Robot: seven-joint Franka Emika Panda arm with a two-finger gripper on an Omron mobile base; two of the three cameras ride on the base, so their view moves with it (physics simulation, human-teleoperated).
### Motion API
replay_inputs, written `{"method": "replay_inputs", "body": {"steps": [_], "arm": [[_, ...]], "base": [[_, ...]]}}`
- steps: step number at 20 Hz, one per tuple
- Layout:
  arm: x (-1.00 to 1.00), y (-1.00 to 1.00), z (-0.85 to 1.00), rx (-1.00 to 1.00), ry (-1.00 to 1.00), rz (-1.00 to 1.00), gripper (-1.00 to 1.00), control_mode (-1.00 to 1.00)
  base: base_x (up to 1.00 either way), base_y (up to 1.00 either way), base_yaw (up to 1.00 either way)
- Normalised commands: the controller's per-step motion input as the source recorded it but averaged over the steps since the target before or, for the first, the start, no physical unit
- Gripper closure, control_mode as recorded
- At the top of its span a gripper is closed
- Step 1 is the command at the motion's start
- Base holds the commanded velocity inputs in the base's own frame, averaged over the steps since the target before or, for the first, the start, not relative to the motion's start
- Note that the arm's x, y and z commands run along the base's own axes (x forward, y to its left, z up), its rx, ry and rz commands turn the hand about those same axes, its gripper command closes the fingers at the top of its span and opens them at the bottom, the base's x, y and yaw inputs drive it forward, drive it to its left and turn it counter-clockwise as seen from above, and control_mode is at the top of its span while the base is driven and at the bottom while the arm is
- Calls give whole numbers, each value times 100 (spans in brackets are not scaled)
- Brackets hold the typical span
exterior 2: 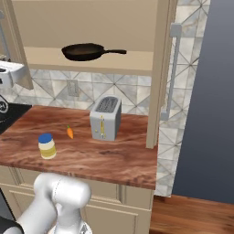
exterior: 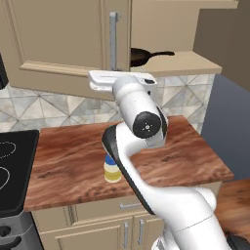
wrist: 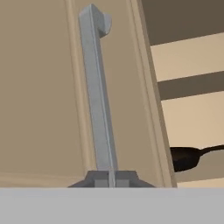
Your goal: Pick the pan from the cabinet and place it on the stove. Then turn on the stove burner for the pan.
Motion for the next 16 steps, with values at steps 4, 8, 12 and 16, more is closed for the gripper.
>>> {"method": "replay_inputs", "body": {"steps": [4, 8, 12, 16], "arm": [[-64, -5, -10, 2, 2, 0, -100, -100], [-52, -1, -3, 3, 2, 0, -100, -100], [-52, -33, 3, 16, 0, 0, -100, -100], [-36, -79, 15, 35, 0, 3, -100, -100]], "base": [[0, 0, 0], [0, 0, 0], [0, 0, 0], [0, 0, 0]]}}
